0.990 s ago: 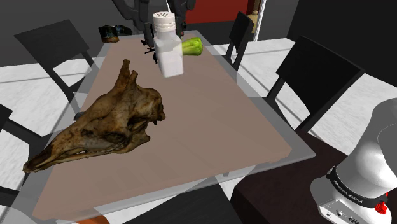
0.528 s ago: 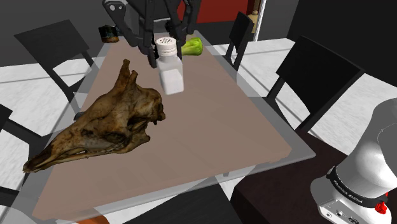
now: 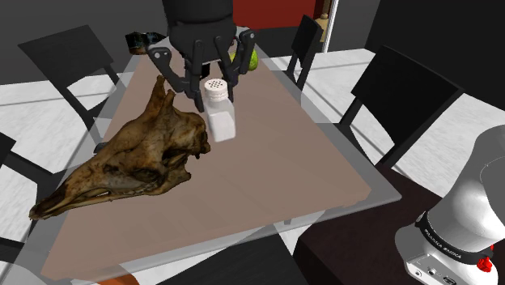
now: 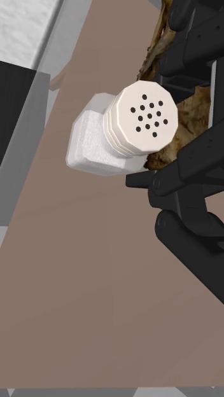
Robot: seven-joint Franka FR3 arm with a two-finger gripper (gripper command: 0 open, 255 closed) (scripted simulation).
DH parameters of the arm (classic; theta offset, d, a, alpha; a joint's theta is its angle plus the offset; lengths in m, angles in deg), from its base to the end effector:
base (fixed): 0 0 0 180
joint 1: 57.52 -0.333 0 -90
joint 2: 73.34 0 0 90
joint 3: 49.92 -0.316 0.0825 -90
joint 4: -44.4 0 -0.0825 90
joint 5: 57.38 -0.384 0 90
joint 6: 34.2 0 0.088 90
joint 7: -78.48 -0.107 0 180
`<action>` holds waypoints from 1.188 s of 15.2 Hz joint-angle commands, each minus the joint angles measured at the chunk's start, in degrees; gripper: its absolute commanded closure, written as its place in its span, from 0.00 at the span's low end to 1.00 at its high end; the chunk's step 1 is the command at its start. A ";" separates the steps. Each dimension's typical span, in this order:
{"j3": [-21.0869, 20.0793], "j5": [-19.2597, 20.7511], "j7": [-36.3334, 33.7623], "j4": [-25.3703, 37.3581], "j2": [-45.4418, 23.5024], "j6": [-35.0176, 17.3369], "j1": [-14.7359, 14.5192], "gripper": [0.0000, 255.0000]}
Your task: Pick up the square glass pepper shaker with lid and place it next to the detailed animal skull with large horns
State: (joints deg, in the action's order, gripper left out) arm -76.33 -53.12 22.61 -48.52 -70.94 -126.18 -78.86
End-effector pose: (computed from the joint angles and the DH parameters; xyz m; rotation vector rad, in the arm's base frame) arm 0.3689 0.4024 0.6245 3.0902 -0.2168 0.1335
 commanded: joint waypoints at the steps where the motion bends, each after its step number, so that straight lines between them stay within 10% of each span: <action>1: 0.10 -0.18 0.04 -2.02 0.42 -1.67 0.07 1.00; 18: 0.20 -0.45 -0.65 -16.17 1.40 -14.93 0.10 1.00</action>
State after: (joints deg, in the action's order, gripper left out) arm -76.14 -53.53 21.99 -63.65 -69.65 -140.16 -78.76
